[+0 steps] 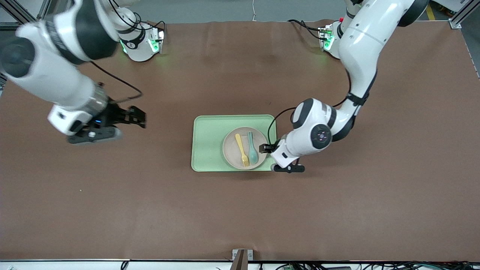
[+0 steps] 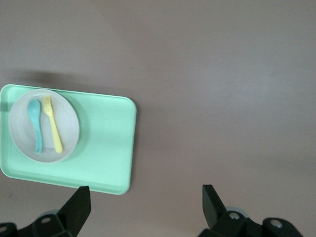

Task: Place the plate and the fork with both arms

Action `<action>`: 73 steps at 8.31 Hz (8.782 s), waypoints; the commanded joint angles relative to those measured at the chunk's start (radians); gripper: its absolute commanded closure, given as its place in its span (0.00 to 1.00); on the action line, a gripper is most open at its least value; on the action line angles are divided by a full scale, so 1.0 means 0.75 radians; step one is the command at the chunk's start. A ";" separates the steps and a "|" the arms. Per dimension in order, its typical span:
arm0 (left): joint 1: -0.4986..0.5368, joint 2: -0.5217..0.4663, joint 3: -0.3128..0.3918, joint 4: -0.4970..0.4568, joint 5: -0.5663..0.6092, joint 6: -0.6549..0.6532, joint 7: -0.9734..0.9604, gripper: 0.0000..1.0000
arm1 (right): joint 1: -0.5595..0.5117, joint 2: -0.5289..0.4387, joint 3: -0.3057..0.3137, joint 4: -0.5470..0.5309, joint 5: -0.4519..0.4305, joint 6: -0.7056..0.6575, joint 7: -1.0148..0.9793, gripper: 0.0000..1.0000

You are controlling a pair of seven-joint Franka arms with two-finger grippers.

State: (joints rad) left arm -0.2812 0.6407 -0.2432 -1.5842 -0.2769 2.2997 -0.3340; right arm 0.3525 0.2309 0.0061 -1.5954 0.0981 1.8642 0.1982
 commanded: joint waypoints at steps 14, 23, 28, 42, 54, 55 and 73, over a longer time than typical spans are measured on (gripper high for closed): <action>0.240 -0.987 0.281 -0.101 0.390 -0.859 0.247 0.01 | 0.532 0.733 -0.022 0.092 -0.088 0.858 0.270 0.24; 0.281 -0.883 0.288 0.059 0.445 -0.894 0.447 0.01 | 0.548 0.782 -0.026 0.092 -0.096 0.861 0.343 0.50; 0.328 -0.893 0.292 0.055 0.439 -0.888 0.476 0.01 | 0.581 0.780 -0.053 0.090 -0.104 0.852 0.392 0.83; 0.318 -0.926 0.267 0.044 0.404 -0.892 0.443 0.01 | 0.344 0.478 -0.043 -0.228 0.062 0.643 0.587 0.97; 0.334 -0.922 0.275 0.042 0.347 -0.900 0.449 0.01 | 0.232 0.172 -0.047 -0.392 0.057 0.579 0.501 0.25; 0.334 -0.916 0.277 0.042 0.347 -0.900 0.447 0.01 | 0.173 0.047 -0.047 -0.437 0.051 0.538 0.478 0.23; 0.334 -0.905 0.281 0.055 0.347 -0.898 0.447 0.01 | -0.511 -0.261 -0.043 0.174 -0.139 -0.404 -0.358 0.01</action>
